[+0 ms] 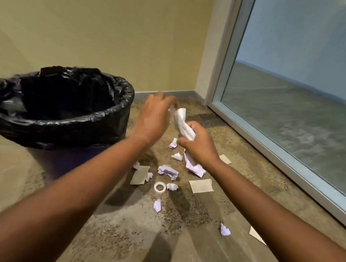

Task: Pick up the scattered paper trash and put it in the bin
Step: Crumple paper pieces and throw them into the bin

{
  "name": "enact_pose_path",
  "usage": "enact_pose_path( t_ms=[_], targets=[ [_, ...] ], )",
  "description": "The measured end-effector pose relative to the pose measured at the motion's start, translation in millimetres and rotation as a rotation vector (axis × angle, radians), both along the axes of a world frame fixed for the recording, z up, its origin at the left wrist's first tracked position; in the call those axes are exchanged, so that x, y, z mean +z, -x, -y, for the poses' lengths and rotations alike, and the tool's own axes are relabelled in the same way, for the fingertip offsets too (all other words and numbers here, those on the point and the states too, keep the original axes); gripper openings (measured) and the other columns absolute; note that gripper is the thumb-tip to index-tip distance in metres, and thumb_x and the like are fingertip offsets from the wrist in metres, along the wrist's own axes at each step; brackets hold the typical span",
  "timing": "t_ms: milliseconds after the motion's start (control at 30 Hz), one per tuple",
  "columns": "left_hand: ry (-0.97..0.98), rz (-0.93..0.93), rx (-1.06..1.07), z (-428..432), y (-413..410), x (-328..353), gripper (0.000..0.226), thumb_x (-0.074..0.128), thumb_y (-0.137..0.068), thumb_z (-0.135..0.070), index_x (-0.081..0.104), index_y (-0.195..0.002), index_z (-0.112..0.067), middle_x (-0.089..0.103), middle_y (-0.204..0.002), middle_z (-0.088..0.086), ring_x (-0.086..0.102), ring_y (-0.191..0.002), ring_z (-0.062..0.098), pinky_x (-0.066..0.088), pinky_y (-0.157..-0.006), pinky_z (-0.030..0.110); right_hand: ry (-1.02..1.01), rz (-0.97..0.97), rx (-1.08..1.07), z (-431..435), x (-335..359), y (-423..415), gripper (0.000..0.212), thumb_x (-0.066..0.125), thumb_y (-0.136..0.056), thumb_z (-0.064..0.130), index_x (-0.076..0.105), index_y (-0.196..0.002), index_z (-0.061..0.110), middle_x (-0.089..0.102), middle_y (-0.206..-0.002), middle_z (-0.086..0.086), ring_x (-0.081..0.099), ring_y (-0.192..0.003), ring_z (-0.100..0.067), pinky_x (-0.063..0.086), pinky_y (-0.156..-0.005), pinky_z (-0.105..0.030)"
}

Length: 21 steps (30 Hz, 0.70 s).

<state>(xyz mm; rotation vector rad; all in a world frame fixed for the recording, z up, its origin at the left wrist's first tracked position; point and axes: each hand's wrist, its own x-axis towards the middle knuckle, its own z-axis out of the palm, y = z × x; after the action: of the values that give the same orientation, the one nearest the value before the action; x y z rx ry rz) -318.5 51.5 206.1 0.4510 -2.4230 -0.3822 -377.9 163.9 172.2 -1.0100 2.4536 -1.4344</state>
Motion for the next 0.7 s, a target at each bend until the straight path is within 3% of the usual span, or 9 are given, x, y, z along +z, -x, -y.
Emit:
enact_pose_path(
  t_ms=[67,200,267,400,567,700],
  targets=[
    [0.050,-0.022,0.021,20,-14,23,0.034,0.045,-0.091,0.003,0.060,-0.118,-0.010,0.055,-0.115,0.017,0.049,-0.111,0.033,0.039,-0.089,0.034,0.013,-0.060,0.037,20,21,-11,0.018,0.061,-0.078,0.007,0.051,-0.088,0.017,0.053,-0.085,-0.005,0.047,-0.073,-0.019,0.031,-0.049,-0.019],
    [0.060,-0.039,0.137,62,-43,49,0.033,0.047,-0.089,0.006,0.062,-0.115,-0.008,0.055,-0.114,0.021,0.051,-0.109,0.037,0.042,-0.089,0.041,0.029,-0.127,0.096,61,52,-32,0.027,0.062,-0.079,0.012,0.057,-0.106,0.009,0.054,-0.089,-0.003,0.050,-0.077,-0.019,0.034,-0.052,-0.025],
    [0.041,-0.030,0.219,81,-57,50,0.033,0.047,-0.089,0.006,0.063,-0.114,-0.008,0.055,-0.113,0.023,0.052,-0.108,0.040,0.044,-0.089,0.043,0.037,-0.138,0.114,81,64,-42,0.027,0.062,-0.079,0.014,0.057,-0.104,0.006,0.055,-0.089,-0.005,0.051,-0.079,-0.021,0.035,-0.056,-0.028],
    [-0.009,0.033,0.333,107,-79,40,0.032,0.044,-0.092,0.002,0.063,-0.115,-0.008,0.058,-0.117,0.024,0.051,-0.113,0.042,0.044,-0.093,0.046,0.112,0.005,0.113,119,85,-58,0.028,0.061,-0.078,0.013,0.057,-0.104,0.004,0.058,-0.092,-0.009,0.053,-0.081,-0.024,0.039,-0.058,-0.029],
    [-0.130,0.132,0.407,120,-97,28,0.031,0.040,-0.095,-0.002,0.061,-0.117,-0.010,0.054,-0.123,0.022,0.049,-0.116,0.040,0.044,-0.092,0.043,0.187,0.274,0.042,166,90,-75,0.024,0.062,-0.075,0.012,0.058,-0.099,0.009,0.064,-0.097,-0.014,0.063,-0.095,-0.034,0.054,-0.083,-0.041],
    [-0.251,0.179,0.441,121,-104,23,0.036,0.041,-0.093,-0.003,0.053,-0.127,-0.008,0.049,-0.130,0.022,0.047,-0.119,0.039,0.042,-0.095,0.045,0.144,0.368,0.012,194,80,-85,0.047,0.067,-0.074,0.013,0.051,-0.117,0.005,0.061,-0.115,-0.013,0.058,-0.095,-0.027,0.053,-0.073,-0.033]
  ],
)
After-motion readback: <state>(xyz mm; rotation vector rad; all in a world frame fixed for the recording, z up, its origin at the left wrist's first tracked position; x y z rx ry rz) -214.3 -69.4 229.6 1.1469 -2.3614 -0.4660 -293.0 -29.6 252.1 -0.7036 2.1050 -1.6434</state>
